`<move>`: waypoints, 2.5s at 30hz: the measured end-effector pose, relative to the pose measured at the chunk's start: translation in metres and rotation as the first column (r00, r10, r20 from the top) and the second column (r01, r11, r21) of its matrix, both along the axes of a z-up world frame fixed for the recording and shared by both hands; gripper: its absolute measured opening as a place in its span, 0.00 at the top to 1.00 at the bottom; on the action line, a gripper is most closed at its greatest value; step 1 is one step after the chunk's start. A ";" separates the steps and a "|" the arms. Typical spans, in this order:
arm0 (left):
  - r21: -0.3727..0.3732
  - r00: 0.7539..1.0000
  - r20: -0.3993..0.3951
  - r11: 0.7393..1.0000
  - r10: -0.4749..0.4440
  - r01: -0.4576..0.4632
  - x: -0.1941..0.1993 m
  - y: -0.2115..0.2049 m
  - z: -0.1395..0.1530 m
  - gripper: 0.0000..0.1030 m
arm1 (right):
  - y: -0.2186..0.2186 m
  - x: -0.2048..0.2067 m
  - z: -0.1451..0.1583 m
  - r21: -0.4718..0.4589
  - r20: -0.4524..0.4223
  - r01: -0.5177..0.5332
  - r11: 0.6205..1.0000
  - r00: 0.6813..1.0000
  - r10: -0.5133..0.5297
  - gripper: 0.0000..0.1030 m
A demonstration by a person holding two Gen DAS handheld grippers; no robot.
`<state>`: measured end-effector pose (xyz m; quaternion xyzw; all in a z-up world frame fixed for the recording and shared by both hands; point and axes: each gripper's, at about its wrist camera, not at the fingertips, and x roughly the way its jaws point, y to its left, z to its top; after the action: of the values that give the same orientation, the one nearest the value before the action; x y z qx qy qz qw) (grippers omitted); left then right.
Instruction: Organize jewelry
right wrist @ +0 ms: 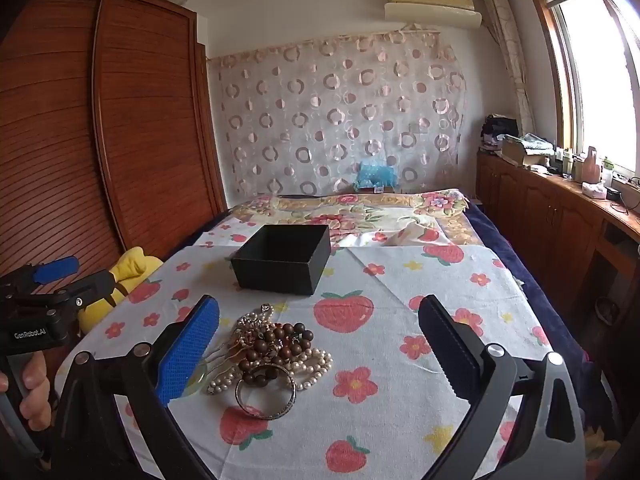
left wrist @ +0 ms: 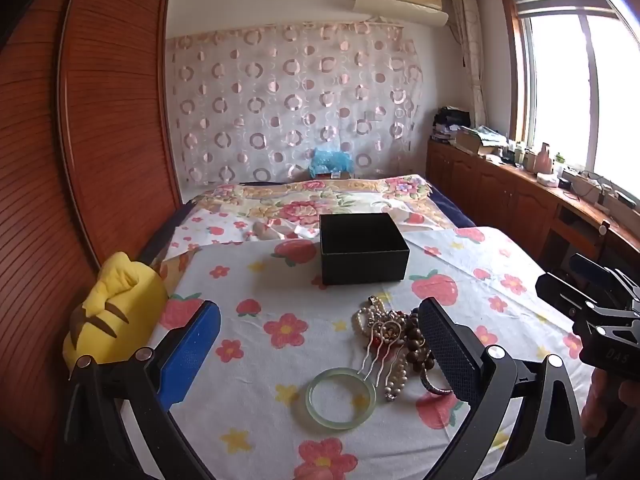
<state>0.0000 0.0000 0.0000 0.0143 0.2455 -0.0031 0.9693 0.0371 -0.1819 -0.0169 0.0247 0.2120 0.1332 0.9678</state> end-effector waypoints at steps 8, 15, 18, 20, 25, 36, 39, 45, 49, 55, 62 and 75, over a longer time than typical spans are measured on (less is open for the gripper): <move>0.005 1.000 0.003 1.000 0.000 0.000 0.000 0.000 0.000 0.07 | -0.001 0.000 0.000 -0.003 0.000 -0.002 1.000 1.000 0.002 0.02; 0.002 1.000 0.004 1.000 0.000 0.000 0.000 0.000 0.000 0.07 | 0.000 -0.001 0.000 -0.006 0.004 0.000 1.000 1.000 0.000 0.02; 0.004 1.000 0.004 1.000 0.000 0.000 0.000 0.000 0.000 0.07 | 0.000 -0.001 0.001 -0.005 0.004 0.000 1.000 1.000 0.000 0.02; 0.002 1.000 0.004 1.000 -0.001 0.001 0.000 0.000 0.000 0.07 | 0.000 -0.001 0.000 -0.006 0.003 0.000 1.000 1.000 0.000 0.02; 0.002 1.000 0.003 1.000 -0.001 0.001 0.000 0.000 0.000 0.07 | 0.000 0.000 0.000 -0.006 0.004 -0.001 1.000 1.000 0.001 0.02; 0.001 1.000 0.004 1.000 0.000 0.000 0.000 0.000 0.000 0.07 | 0.001 0.000 -0.001 -0.007 0.003 0.000 1.000 1.000 0.000 0.02; 0.000 1.000 0.003 1.000 -0.002 0.002 0.000 0.000 0.000 0.07 | 0.001 0.001 -0.001 -0.006 0.003 0.000 1.000 1.000 0.000 0.02; 0.001 1.000 0.003 1.000 -0.001 0.001 0.000 0.000 0.000 0.07 | 0.001 0.001 -0.001 -0.007 0.002 -0.001 1.000 1.000 0.001 0.02; 0.001 1.000 0.003 1.000 -0.001 0.001 0.000 0.000 0.000 0.07 | 0.001 0.001 0.000 -0.007 0.002 -0.001 1.000 1.000 0.001 0.02; 0.000 1.000 0.002 1.000 -0.001 0.001 0.000 0.000 0.000 0.07 | 0.001 0.000 -0.001 -0.007 0.002 -0.001 1.000 1.000 0.001 0.02; 0.000 1.000 0.002 1.000 -0.001 0.001 0.000 0.000 0.000 0.07 | 0.002 0.001 -0.001 -0.007 0.001 -0.001 1.000 1.000 0.001 0.02; 0.001 1.000 0.006 1.000 0.000 0.000 -0.001 -0.002 0.001 0.07 | 0.001 0.000 0.001 -0.008 0.007 -0.002 1.000 1.000 0.002 0.02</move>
<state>-0.0006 -0.0022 0.0012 0.0149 0.2425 -0.0030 0.9700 0.0370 -0.1810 -0.0160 0.0202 0.2090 0.1335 0.9685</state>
